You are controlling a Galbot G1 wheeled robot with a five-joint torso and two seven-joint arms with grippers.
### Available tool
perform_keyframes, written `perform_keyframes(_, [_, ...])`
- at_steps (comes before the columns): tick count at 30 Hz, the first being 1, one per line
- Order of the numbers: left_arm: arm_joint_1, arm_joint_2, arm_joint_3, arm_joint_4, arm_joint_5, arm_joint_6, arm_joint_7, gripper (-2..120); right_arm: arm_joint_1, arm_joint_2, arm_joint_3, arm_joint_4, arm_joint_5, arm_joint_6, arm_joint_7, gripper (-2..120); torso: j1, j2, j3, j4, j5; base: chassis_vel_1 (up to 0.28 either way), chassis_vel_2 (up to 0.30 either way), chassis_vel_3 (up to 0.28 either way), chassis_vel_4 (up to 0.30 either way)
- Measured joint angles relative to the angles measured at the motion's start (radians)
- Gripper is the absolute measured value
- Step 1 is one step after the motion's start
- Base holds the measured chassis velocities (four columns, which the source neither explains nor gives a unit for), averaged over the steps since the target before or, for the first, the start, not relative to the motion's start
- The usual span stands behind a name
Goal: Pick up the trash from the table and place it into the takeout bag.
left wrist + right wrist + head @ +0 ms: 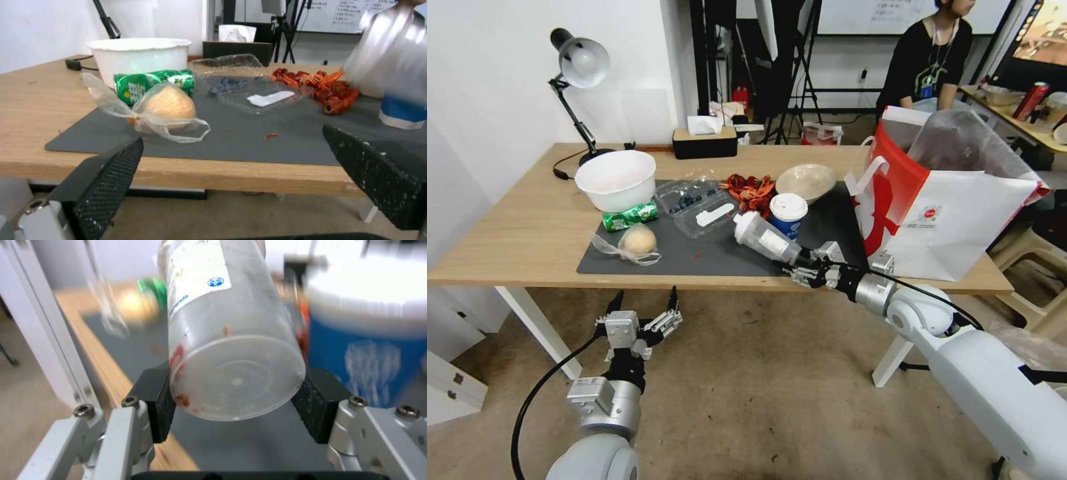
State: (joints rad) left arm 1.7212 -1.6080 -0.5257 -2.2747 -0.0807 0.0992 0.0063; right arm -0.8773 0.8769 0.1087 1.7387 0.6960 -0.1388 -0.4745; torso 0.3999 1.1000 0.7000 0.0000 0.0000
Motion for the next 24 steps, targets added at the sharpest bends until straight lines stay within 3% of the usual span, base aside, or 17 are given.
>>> perform_keyframes(5, [0.001, 0.000, -0.001, 0.000, 0.001, -0.001, -0.001, 100, -0.003, 0.004, 0.040, 0.072, 0.065, 0.028, 0.006, 53, 0.000, 0.000, 0.000, -0.0001, -0.0001, 0.000, 0.000, 0.000, 0.000])
perform_keyframes(11, [0.002, 0.000, 0.000, 0.000, 0.004, -0.005, -0.001, 100, 0.006, 0.019, 0.176, 0.204, 0.161, 0.009, 0.123, 53, 0.000, 0.000, 0.000, 0.0001, 0.0000, 0.000, 0.000, 0.000, 0.000])
perform_keyframes(13, [0.004, 0.000, 0.002, 0.000, 0.007, -0.009, -0.001, 100, 0.025, 0.016, 0.287, 0.265, 0.173, -0.046, 0.280, 53, 0.000, 0.000, 0.000, -0.0002, -0.0001, 0.000, 0.000, 0.000, 0.000])
perform_keyframes(15, [0.004, 0.000, 0.003, 0.000, 0.007, -0.009, -0.001, 100, 0.031, 0.013, 0.304, 0.274, 0.175, -0.055, 0.318, 53, 0.000, 0.000, 0.000, -0.0002, 0.0000, 0.000, 0.000, 0.000, 0.000])
perform_keyframes(17, [0.004, 0.000, 0.005, 0.000, 0.008, -0.011, 0.000, 100, 0.061, -0.004, 0.364, 0.301, 0.168, -0.114, 0.491, 53, 0.000, 0.000, 0.000, -0.0001, 0.0000, 0.000, 0.000, 0.000, 0.000])
perform_keyframes(18, [0.004, 0.000, 0.005, 0.000, 0.008, -0.011, 0.000, 100, 0.061, -0.004, 0.364, 0.301, 0.168, -0.114, 0.491, 53, 0.000, 0.000, 0.000, -0.0001, 0.0000, 0.000, 0.000, 0.000, 0.000])
perform_keyframes(21, [0.005, 0.000, 0.008, 0.000, 0.011, -0.016, 0.001, 100, 0.085, -0.022, 0.409, 0.315, 0.141, -0.241, 0.692, 53, 0.000, 0.000, 0.000, -0.0001, -0.0001, 0.000, 0.000, 0.000, 0.000])
perform_keyframes(22, [0.005, 0.000, 0.008, 0.000, 0.011, -0.016, 0.001, 100, 0.085, -0.022, 0.409, 0.315, 0.141, -0.241, 0.692, 53, 0.000, 0.000, 0.000, -0.0001, -0.0001, 0.000, 0.000, 0.000, 0.000])
perform_keyframes(24, [0.006, 0.000, 0.010, 0.002, 0.013, -0.020, 0.002, 100, 0.085, -0.021, 0.422, 0.318, 0.116, -0.323, 0.808, 53, 0.000, 0.000, 0.000, -0.0001, 0.0002, 0.000, 0.000, 0.000, 0.000])
